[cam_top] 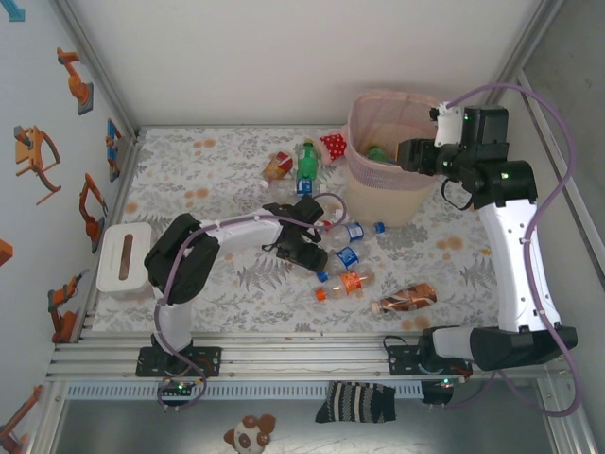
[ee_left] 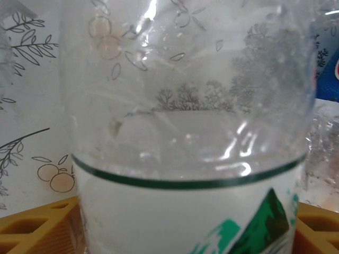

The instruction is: Put the plastic bottles in the bin

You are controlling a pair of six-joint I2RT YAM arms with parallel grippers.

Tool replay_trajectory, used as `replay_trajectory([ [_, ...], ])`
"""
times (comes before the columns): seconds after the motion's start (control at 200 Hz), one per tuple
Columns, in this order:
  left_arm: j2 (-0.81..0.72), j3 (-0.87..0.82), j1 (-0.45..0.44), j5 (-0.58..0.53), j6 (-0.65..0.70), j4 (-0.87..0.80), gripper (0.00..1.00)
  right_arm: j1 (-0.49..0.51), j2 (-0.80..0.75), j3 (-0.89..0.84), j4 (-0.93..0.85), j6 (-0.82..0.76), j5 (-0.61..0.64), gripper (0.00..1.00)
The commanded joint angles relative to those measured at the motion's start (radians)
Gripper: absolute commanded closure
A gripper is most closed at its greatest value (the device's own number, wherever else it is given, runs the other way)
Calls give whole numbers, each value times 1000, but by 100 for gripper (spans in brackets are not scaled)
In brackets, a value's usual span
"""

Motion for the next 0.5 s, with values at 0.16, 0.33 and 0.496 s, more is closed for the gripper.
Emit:
replay_trajectory([
  [0.16,-11,6,5,19,-11,11,32,6,-29,-10,4,4,9,38],
  [0.33,-76,-10,6,7,-10,-5,35,6,-42,-8,2,9,2,38],
  [0.496,-175,-35,6,-13,-12,-14,38,6,-57,-6,11,26,-15,38],
])
